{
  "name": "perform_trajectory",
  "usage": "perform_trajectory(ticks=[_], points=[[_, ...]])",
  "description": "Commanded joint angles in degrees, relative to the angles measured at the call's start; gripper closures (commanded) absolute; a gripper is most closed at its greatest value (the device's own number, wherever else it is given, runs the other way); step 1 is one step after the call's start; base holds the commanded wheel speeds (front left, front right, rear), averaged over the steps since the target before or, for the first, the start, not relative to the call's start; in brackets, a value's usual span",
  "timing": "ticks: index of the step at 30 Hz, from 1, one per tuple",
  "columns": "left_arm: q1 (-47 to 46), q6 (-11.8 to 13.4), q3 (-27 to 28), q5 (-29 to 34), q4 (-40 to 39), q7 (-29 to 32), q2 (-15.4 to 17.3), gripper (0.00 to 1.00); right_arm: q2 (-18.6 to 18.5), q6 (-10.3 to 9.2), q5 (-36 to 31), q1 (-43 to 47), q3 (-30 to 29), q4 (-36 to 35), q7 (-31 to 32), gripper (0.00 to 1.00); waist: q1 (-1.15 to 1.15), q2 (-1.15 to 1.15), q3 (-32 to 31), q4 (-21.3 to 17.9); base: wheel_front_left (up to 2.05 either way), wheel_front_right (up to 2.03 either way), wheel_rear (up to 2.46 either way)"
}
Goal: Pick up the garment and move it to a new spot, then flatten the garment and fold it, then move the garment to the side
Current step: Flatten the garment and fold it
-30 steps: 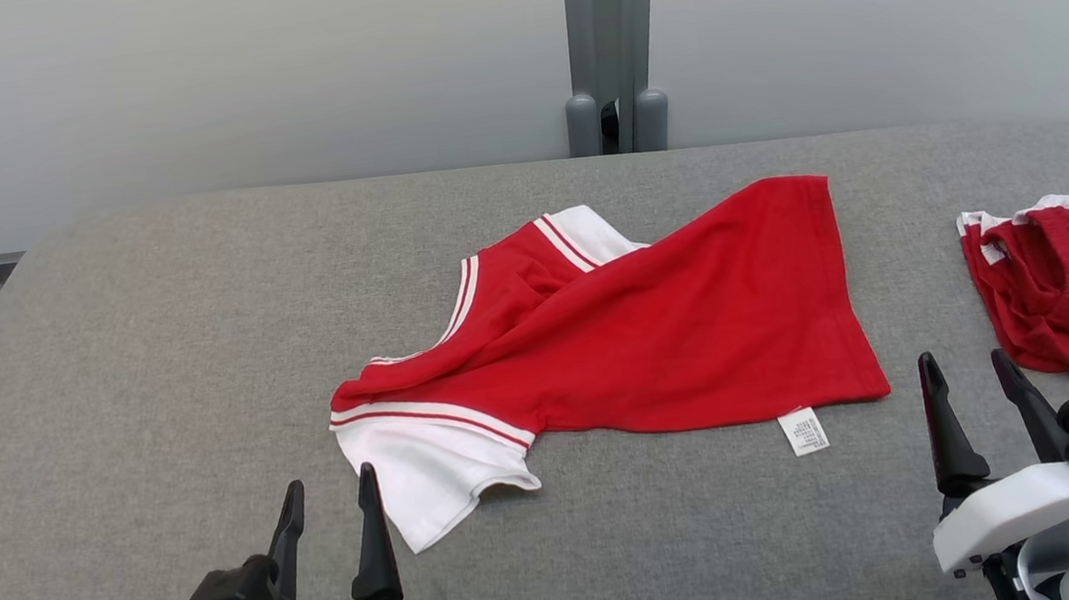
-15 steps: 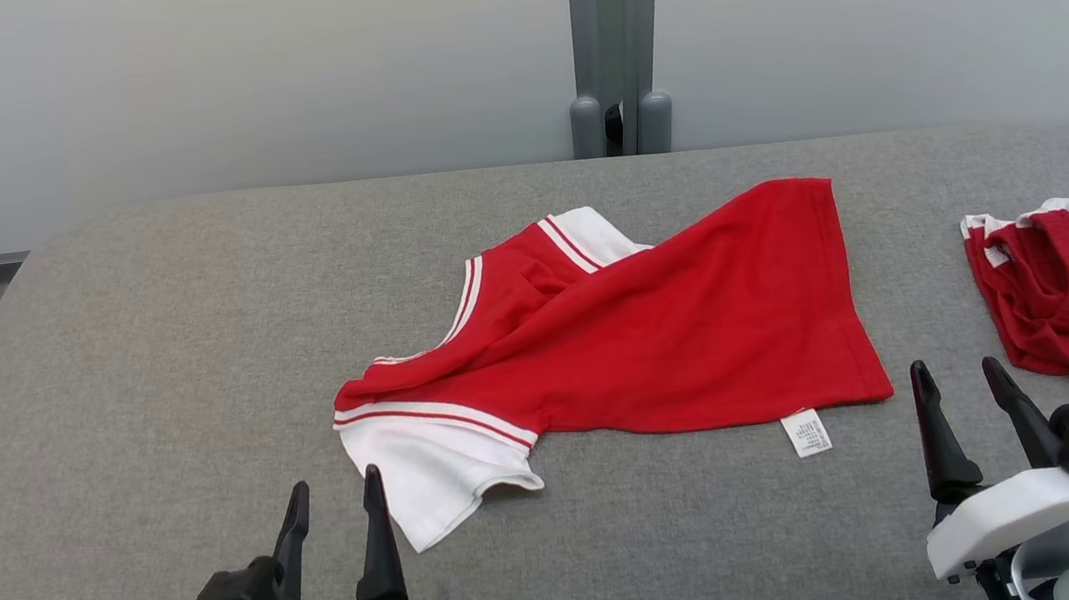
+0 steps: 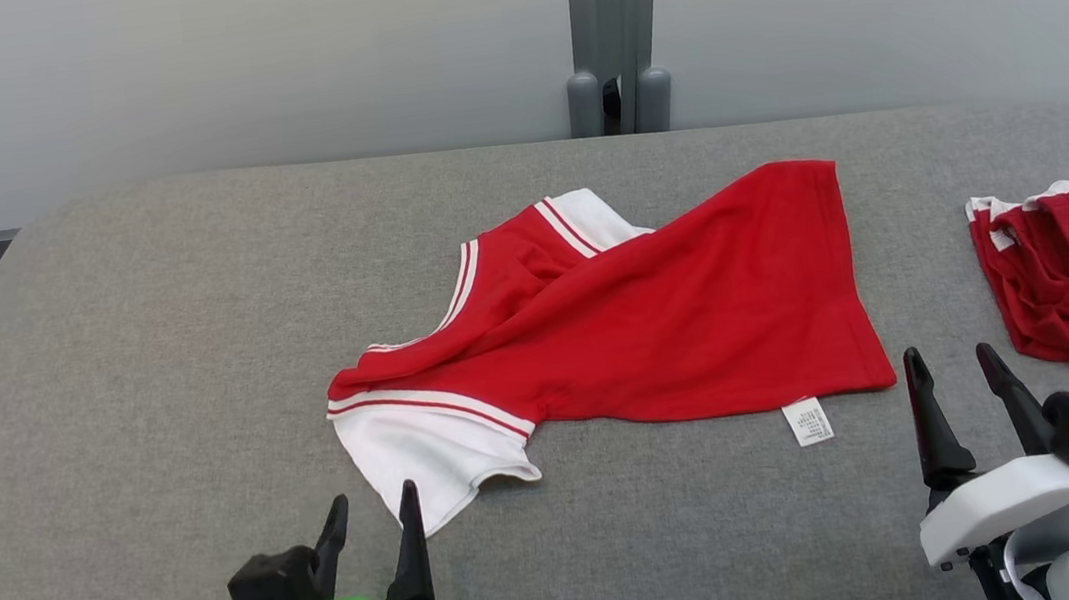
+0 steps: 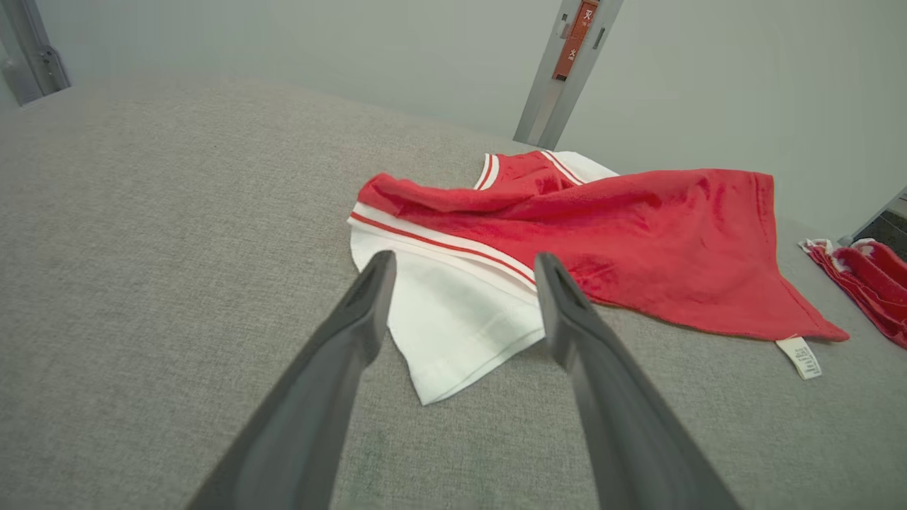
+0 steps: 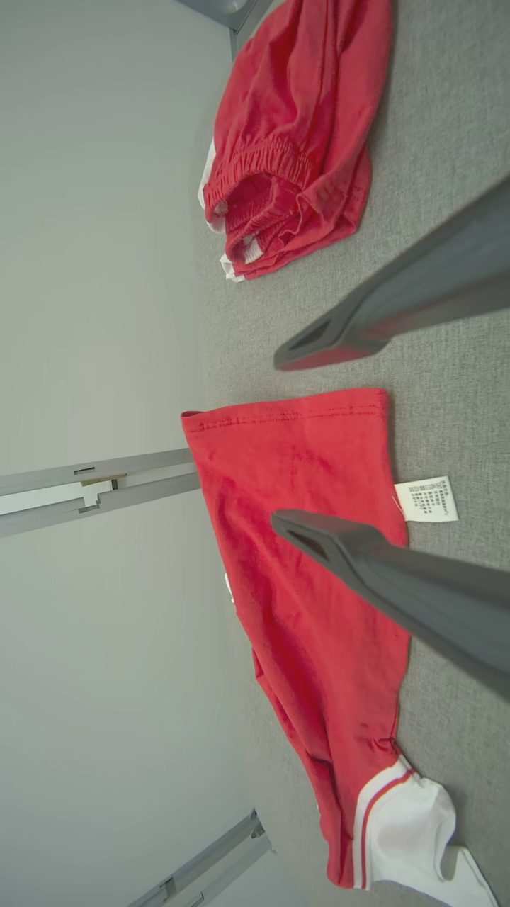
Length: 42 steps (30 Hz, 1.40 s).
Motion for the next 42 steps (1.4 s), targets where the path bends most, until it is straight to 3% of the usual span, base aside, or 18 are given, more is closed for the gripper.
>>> perform_trajectory(ticks=[1,6,12,19,21,23,29,36,42], points=[[-1.2,0.4,-0.2,-0.8,1.3,1.3,0.1,0.0,-0.1,-0.09,-0.3,-0.9,0.3,-0.4,0.1,0.0,0.0,0.0,0.9,-0.4,0.0,0.0,0.0],[-4.2,0.4,-0.2,-3.5,7.1,4.9,-0.2,0.0,-0.1,-0.09,-0.2,-2.9,2.0,-1.0,0.4,0.0,0.0,0.0,4.1,-2.0,0.0,0.0,0.0],[-8.3,2.7,0.0,-5.9,14.2,6.6,-0.5,0.0,-0.1,-0.08,-0.7,-5.0,2.8,-1.5,0.8,0.0,0.0,0.0,6.9,-4.5,0.0,0.0,0.0],[-11.1,3.7,-1.1,-8.7,20.1,7.9,-0.6,0.0,-0.1,-0.08,-1.7,-6.1,2.0,-1.7,0.7,0.0,0.0,0.0,8.3,-5.9,0.0,0.0,0.0],[-11.5,3.8,-1.7,-9.1,21.0,7.6,-0.7,0.42,-0.1,-0.09,-1.9,-6.2,1.9,-1.6,0.5,0.0,0.0,0.0,8.5,-6.0,0.0,0.0,0.0],[-12.0,3.8,-2.5,-9.6,21.4,7.1,-0.7,0.98,-0.1,-0.09,-2.3,-6.4,1.7,-1.1,0.9,0.0,0.0,0.0,8.7,-5.8,0.0,0.0,0.0],[-13.4,4.0,-4.1,-9.9,20.7,4.7,-0.6,1.0,-0.1,-0.09,-4.7,-9.2,-0.1,3.0,4.4,0.0,0.0,0.0,9.3,-4.1,0.0,0.0,0.0],[-14.3,4.1,-4.6,-9.1,17.5,1.9,-0.3,1.0,-0.1,-0.08,-6.3,-15.4,-2.8,14.0,9.4,0.0,0.0,0.0,10.5,-1.1,0.0,0.0,0.0],[-13.5,4.7,-4.7,-8.7,14.3,1.1,0.4,1.0,-0.1,-0.09,-5.5,-19.8,-3.3,23.9,9.3,0.0,0.0,0.0,11.4,0.8,0.0,0.0,0.0]])
